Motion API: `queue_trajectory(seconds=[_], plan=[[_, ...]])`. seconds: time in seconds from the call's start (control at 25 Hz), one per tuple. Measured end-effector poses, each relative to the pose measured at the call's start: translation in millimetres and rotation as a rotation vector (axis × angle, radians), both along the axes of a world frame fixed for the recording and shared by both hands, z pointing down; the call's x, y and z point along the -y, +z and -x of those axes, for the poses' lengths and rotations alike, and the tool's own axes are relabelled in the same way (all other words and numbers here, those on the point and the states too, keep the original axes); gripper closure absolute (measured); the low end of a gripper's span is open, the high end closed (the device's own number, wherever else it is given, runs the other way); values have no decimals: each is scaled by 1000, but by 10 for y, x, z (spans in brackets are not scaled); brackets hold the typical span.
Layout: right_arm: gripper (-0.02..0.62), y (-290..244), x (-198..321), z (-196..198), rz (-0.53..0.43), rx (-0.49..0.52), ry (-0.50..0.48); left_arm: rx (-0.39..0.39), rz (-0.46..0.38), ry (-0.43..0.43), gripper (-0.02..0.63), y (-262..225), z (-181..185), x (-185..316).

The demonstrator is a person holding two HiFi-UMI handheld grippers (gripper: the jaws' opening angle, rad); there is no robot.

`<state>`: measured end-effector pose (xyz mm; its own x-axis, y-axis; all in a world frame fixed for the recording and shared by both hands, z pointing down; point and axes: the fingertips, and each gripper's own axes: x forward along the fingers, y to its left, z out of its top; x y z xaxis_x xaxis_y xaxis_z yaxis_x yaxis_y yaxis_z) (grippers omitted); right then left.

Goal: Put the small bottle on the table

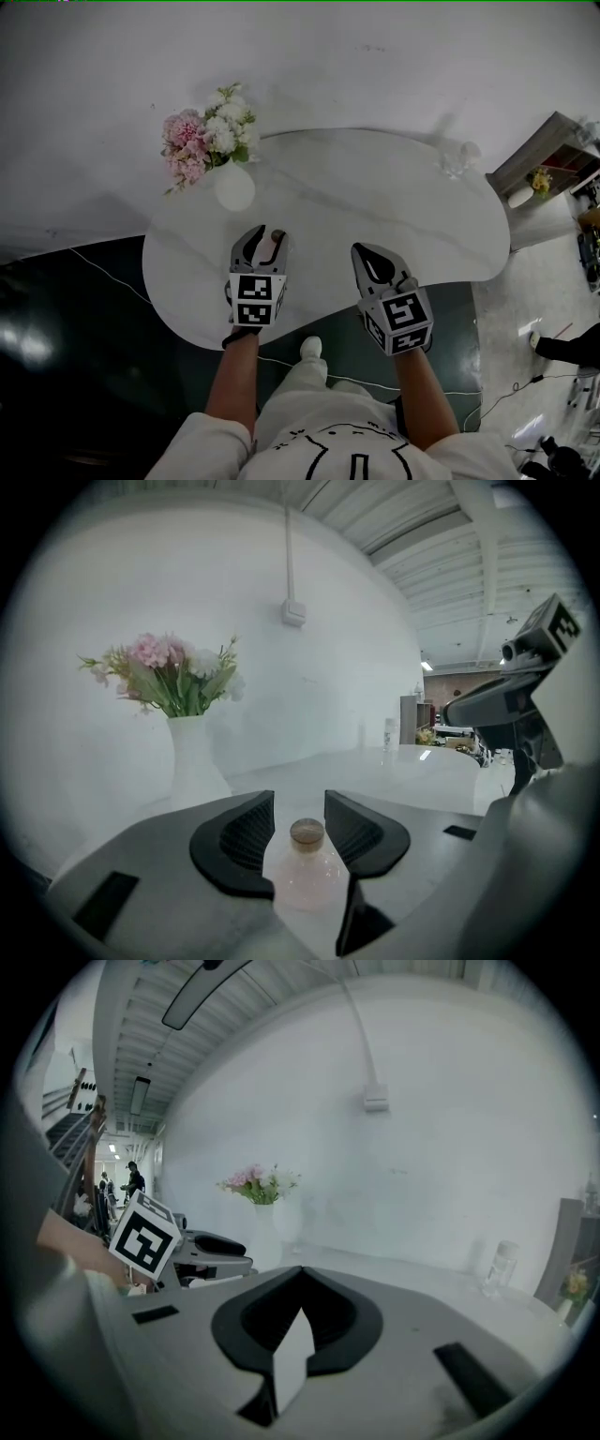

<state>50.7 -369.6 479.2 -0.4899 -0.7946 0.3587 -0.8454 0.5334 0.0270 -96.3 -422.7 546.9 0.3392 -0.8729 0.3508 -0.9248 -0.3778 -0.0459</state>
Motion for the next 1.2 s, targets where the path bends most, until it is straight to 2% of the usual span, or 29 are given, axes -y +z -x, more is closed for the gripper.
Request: queue_trajectory(seconds=[0.56,1.2], plan=[[601,-315,-974,-139,-32,41,-22,10,-92,-56,434,-619,30,-986],[601,-803,-2039,-268,-151,56,0,32,-227,-73,434,-1279,104,-2159]])
